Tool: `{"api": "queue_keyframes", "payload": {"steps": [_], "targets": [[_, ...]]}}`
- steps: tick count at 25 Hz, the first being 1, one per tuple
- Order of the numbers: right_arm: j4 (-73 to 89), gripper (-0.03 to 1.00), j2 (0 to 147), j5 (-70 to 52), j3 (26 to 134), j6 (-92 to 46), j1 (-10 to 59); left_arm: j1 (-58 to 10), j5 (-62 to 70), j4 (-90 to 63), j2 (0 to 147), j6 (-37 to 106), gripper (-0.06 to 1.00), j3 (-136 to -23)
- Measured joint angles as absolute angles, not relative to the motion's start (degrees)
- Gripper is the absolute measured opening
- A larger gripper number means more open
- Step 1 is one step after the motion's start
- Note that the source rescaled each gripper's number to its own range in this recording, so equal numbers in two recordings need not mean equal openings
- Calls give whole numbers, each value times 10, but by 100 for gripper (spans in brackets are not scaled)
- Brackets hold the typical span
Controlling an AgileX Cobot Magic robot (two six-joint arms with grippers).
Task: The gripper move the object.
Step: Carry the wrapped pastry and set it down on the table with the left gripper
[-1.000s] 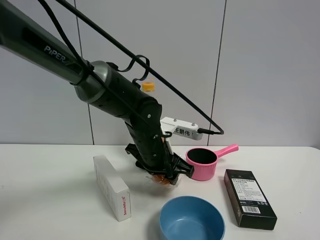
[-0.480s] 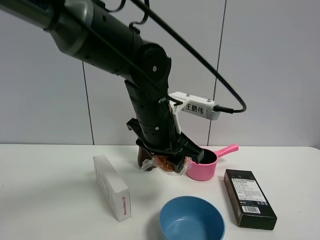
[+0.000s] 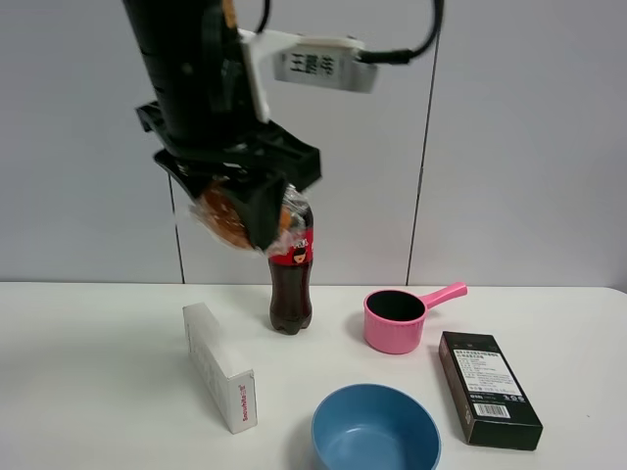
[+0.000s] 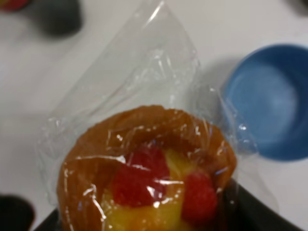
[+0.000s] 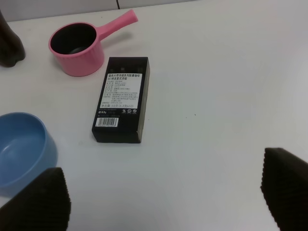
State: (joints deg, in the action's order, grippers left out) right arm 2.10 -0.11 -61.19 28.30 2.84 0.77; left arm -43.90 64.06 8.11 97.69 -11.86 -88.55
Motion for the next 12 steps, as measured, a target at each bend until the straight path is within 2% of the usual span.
{"api": "queue_keyframes", "payload": {"steps": [6,12], "targets": [[21,100,-1,-612,283,28,8,-333,652,80,922,-187,3,-853],[21,100,-1,-612,283,28,8,-245,609,43,911,-223,1,-748]]}}
